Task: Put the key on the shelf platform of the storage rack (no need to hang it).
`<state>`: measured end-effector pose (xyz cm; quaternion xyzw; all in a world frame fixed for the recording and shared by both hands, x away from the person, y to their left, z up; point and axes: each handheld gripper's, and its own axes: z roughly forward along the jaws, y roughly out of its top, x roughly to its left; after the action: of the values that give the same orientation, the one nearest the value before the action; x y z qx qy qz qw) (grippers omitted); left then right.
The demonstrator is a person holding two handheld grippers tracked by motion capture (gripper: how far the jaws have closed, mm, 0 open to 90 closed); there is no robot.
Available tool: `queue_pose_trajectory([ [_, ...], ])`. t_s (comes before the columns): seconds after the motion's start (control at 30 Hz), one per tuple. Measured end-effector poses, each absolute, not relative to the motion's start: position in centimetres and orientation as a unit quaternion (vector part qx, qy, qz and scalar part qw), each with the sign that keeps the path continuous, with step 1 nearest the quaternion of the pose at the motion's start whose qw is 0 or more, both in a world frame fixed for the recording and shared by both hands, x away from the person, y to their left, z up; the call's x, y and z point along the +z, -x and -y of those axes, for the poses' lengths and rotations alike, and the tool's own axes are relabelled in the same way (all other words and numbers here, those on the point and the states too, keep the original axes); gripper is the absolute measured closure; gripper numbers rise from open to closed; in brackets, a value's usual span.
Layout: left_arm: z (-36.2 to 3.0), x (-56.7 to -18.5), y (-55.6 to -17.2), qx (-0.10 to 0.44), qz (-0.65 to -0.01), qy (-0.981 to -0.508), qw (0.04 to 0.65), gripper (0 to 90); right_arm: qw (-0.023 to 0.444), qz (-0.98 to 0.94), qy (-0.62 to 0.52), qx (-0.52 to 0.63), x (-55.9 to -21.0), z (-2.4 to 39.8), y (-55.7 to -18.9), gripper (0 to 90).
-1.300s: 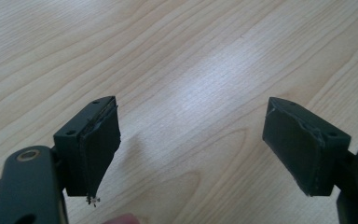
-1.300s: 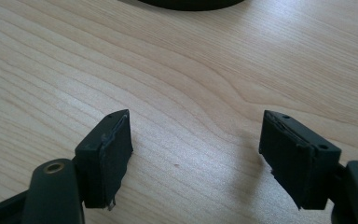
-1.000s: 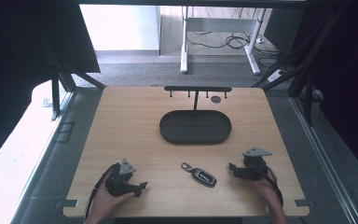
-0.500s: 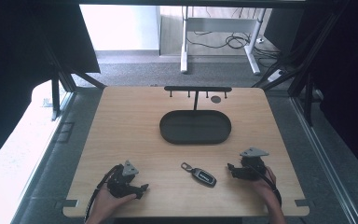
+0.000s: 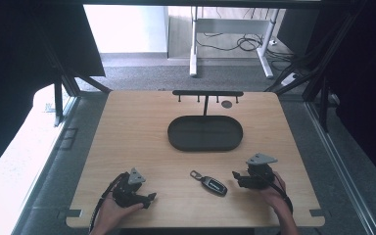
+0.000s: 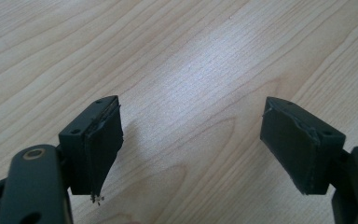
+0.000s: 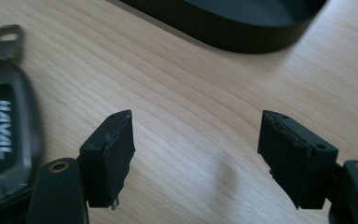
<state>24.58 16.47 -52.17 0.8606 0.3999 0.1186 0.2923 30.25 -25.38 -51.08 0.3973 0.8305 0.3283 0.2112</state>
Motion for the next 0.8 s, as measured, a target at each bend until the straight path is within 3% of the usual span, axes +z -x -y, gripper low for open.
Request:
queue_pose_trajectory([
  [0.8,-16.3,-51.9,-24.4,0.12,-0.399,-0.859,0.299,21.5,0.17,-0.863,-0.327,0.345,-47.9,19.5,-28.4,28.2],
])
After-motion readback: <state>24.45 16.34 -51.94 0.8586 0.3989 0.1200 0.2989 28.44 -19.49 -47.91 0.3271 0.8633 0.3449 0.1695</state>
